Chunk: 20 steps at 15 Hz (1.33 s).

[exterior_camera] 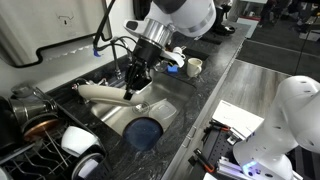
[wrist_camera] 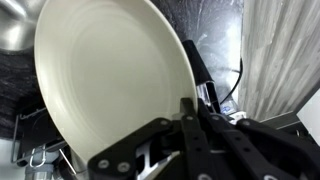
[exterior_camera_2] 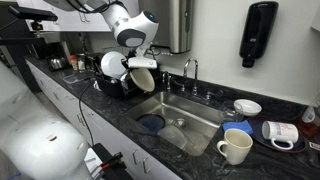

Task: Put the plate on the drying rack

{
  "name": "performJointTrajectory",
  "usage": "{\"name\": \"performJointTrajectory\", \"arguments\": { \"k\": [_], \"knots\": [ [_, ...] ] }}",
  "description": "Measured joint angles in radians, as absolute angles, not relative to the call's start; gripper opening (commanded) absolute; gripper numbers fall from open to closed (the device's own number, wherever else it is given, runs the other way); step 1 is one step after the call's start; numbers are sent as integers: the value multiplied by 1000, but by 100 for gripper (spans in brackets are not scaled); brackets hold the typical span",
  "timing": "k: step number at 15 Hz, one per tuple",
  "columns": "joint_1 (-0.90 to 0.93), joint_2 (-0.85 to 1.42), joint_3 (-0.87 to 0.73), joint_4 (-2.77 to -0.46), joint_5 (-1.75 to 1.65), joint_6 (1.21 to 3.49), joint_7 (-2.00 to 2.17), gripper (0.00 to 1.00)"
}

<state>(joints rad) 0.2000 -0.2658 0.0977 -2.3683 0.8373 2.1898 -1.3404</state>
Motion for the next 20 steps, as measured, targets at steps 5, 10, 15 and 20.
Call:
{"name": "performJointTrajectory", "arguments": {
  "k": [5,10,15,20],
  "knots": [
    [200,-280,98,-2373,850,2190,-1340,1],
    [200,-280,84,-2370,922,2184,-1311,1],
    [189,-303,41,-2349,1050,2091,-1144,1],
    [156,-307,19,-2304,1139,2039,-919,6]
  ]
}}
